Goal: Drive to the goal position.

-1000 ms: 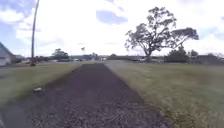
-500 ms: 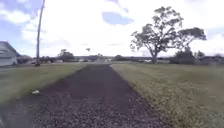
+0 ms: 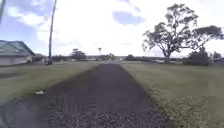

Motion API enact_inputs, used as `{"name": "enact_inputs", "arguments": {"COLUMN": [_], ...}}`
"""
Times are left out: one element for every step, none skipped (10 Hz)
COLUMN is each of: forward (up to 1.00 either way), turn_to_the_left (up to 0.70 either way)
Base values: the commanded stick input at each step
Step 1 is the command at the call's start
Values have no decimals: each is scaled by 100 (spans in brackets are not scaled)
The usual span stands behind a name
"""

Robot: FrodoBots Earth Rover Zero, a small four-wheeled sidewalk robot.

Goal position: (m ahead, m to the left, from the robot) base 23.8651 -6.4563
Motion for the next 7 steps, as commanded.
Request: {"name": "enact_inputs", "arguments": {"forward": [50,50,50,50,50,50,50], "turn_to_the_left": [0,0,0,0,0,0,0]}}
